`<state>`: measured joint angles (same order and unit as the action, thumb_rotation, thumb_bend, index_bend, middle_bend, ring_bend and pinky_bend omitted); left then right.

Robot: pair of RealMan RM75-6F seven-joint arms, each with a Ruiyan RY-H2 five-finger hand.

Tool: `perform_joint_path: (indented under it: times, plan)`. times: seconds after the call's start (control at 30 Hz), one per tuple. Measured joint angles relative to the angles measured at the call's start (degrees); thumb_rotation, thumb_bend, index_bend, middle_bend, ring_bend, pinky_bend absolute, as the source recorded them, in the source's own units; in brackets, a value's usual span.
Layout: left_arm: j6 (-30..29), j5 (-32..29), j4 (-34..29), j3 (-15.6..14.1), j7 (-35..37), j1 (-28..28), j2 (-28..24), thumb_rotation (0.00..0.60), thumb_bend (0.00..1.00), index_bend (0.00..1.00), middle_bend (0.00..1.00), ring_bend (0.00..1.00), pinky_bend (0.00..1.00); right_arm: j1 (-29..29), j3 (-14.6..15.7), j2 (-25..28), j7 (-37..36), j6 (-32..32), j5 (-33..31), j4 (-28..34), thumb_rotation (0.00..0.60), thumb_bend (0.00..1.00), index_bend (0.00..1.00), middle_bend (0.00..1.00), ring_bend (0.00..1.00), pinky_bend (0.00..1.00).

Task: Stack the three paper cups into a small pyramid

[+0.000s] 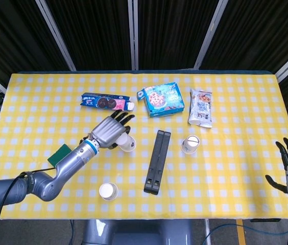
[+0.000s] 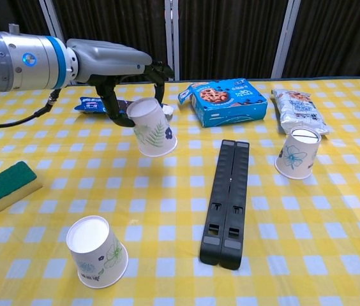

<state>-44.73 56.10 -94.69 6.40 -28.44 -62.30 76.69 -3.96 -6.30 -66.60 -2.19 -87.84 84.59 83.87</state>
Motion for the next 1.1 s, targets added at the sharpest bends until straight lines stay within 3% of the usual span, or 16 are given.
perform_joint_path:
  times: [0.2, 0.5, 1.1]
  plan:
    - [-2.0, 9.5, -6.5, -3.0, -0.4, 1.8, -1.5, 0.6, 0.32, 0.43, 0.0, 0.0, 0.0, 0.2, 0.1, 0.3, -0.6, -0.4, 0.4, 0.1, 0.6, 0.06, 0.12, 0.0, 0.0, 0.0]
    - [-2.5, 19.2, -10.7, -7.6, -2.7, 3.1, -1.9, 0.6, 0.32, 0.42, 0.0, 0.0, 0.0, 0.5, 0.3, 0.5, -0.8, -1.4, 1.3, 0.7, 0.6, 0.06, 0.12, 0.0, 0.0, 0.0]
    - [0.9, 20.8, -14.7, -10.1, -9.0, 3.3, -2.4, 0.6, 0.32, 0.41, 0.0, 0.0, 0.0, 1.0, 0.2, 1.2, -1.9, -2.5, 1.9, 1.2, 0.6, 0.06, 0.12, 0.0, 0.0, 0.0]
